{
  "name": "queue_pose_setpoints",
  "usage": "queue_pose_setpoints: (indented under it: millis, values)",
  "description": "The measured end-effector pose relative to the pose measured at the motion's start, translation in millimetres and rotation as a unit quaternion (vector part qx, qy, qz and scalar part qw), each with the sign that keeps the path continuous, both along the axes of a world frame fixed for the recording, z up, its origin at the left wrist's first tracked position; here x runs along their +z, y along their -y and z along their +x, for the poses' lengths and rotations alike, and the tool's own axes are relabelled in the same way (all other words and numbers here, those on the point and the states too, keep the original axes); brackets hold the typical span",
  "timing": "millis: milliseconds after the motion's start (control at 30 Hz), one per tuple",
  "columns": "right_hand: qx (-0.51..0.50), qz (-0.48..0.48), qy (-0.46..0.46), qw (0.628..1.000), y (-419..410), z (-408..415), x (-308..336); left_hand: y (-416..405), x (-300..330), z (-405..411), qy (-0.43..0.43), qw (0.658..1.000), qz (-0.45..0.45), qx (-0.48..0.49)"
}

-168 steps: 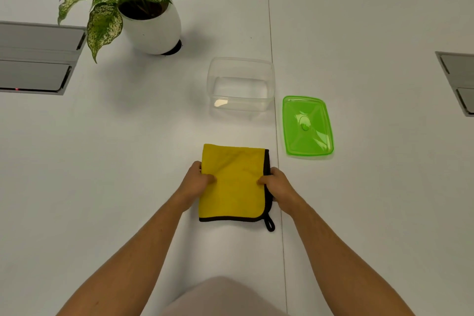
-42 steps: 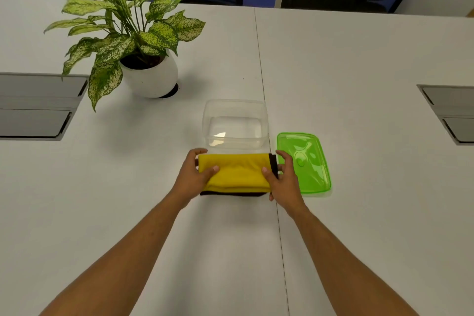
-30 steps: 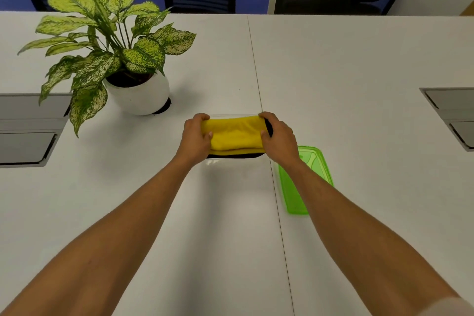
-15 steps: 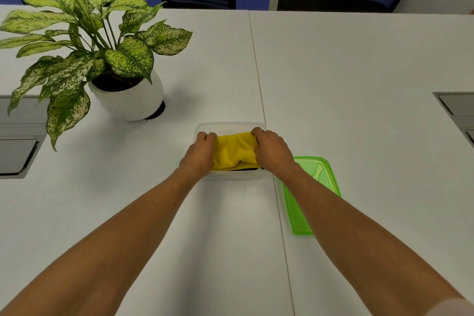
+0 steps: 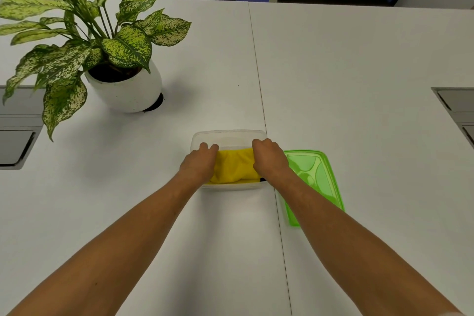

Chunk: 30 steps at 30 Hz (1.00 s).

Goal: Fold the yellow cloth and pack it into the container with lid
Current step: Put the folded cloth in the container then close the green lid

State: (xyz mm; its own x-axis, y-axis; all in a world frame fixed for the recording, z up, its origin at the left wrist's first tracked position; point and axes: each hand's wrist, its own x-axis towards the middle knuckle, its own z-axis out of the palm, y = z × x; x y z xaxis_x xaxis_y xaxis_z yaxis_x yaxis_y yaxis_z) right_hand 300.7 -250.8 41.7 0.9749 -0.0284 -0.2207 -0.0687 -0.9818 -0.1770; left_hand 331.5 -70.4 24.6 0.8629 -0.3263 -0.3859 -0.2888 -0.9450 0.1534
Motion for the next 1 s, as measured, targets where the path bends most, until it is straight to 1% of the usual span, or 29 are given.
queue_pose_setpoints:
  millis: [200,367,467,533,633,733,833,900,933,1000]
  values:
    - [0.023,-0.044,0.007,0.999,-6.5,0.5,-9.7,4.8,-2.0,5.8,0.019,1.0,0.0,-0.003]
    - [0.042,-0.075,0.007,0.996,-10.8,-3.1,-16.6,5.8,-5.7,1.1,0.074,0.997,0.006,0.003]
    - [0.047,-0.088,0.005,0.995,-11.1,-2.2,-18.8,7.7,-5.6,-0.9,0.085,0.996,0.014,0.009]
    - [0.056,-0.1,-0.002,0.993,-11.2,0.6,-20.0,8.2,-4.6,-0.5,0.095,0.995,0.026,0.002]
    - [0.082,-0.12,-0.019,0.989,-12.3,2.8,-20.6,8.4,-4.4,-0.2,0.126,0.989,0.07,-0.031]
    - [0.092,-0.112,-0.025,0.989,-11.1,2.2,-21.6,7.6,-4.0,0.2,0.107,0.987,0.106,-0.059]
    - [0.086,-0.063,-0.018,0.994,-6.9,1.4,-19.1,3.4,-1.9,0.2,0.095,0.99,0.081,-0.059]
    - [0.059,0.018,0.045,0.997,-1.6,-2.2,-14.3,-1.2,-2.4,-3.3,0.123,0.991,0.024,-0.035]
    - [0.038,0.065,0.103,0.992,1.6,-6.1,-11.7,-4.0,-2.6,-5.8,0.149,0.989,-0.014,-0.02]
    - [-0.016,0.124,0.242,0.962,9.9,-18.8,-7.9,-11.4,-4.0,-12.2,0.214,0.972,-0.1,0.014]
